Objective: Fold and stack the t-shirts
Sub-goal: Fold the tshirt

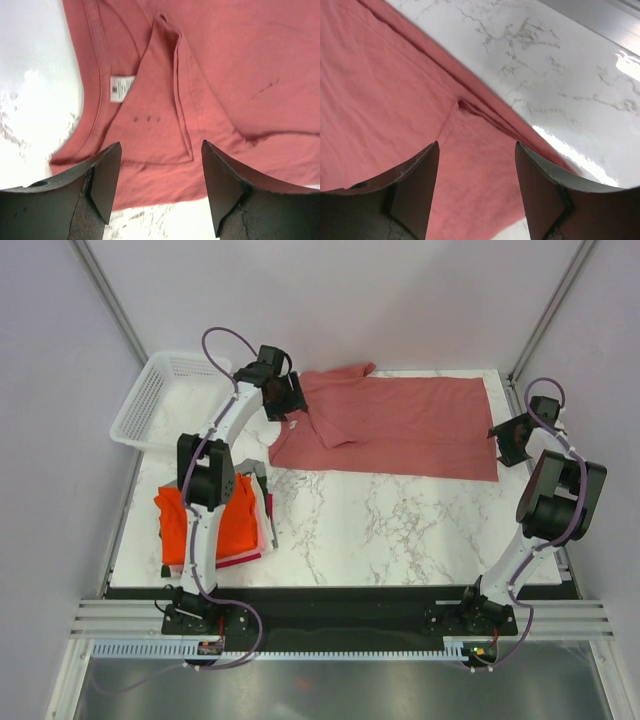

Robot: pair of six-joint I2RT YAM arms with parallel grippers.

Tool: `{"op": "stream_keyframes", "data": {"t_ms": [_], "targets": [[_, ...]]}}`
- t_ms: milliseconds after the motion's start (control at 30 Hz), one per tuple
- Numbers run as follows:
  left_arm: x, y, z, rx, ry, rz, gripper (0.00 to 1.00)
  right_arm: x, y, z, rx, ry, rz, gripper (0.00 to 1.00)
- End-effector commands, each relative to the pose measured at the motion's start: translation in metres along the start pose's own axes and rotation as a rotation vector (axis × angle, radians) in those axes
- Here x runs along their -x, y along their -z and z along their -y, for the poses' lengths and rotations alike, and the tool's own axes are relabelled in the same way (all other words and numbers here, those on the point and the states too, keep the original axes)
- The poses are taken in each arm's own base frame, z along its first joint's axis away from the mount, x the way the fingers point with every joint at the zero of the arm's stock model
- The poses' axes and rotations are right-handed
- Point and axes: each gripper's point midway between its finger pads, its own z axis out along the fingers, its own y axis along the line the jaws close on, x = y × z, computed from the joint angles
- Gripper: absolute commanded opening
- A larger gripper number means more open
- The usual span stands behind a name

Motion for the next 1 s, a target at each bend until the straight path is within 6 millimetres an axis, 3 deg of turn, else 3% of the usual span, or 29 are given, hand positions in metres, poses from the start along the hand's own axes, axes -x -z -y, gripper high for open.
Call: {"op": "stream_keyframes", "data": {"t_ms": [0,33,67,100,133,167,200,300,467,700,967], "targets": [[0.009,0.048,0.013,-0.032,-0.060,0.078,0.72,0.012,0.041,-0.011,0.074,0.026,0.095,0.68],[0.009,0.051,0.014,-0.041,-0.061,0.098,0.71,0.009,0.044,-0.008,0.077,0.026,0.098,0.66],[0.013,0.073,0.022,-0.067,-0.063,0.139,0.70,0.006,0.048,-0.005,0.079,0.026,0.100,0.66],[-0.008,0.066,0.008,-0.038,-0.045,0.102,0.69,0.001,0.054,0.001,0.083,0.024,0.105,0.66],[-0.011,0.073,0.008,-0.042,-0.041,0.119,0.69,-0.003,0.056,0.004,0.094,0.021,0.103,0.66],[-0.003,0.091,0.016,-0.076,-0.040,0.184,0.72,-0.009,0.059,0.005,0.119,0.014,0.089,0.65],[-0.020,0.086,0.002,-0.051,-0.023,0.161,0.78,-0.010,0.060,0.003,0.152,0.010,0.098,0.65],[-0.037,0.096,-0.010,-0.031,-0.001,0.163,0.92,-0.034,0.059,0.028,0.147,-0.014,0.070,0.65],[-0.055,0.104,-0.022,-0.051,0.020,0.200,0.92,-0.044,0.048,0.050,0.109,-0.029,0.072,0.64],[-0.057,0.106,-0.024,-0.053,0.020,0.219,0.92,-0.049,0.021,0.058,0.078,-0.074,0.019,0.59],[-0.061,0.106,-0.034,-0.025,0.092,0.250,0.92,-0.042,0.006,0.065,0.035,-0.100,0.059,0.37]]}}
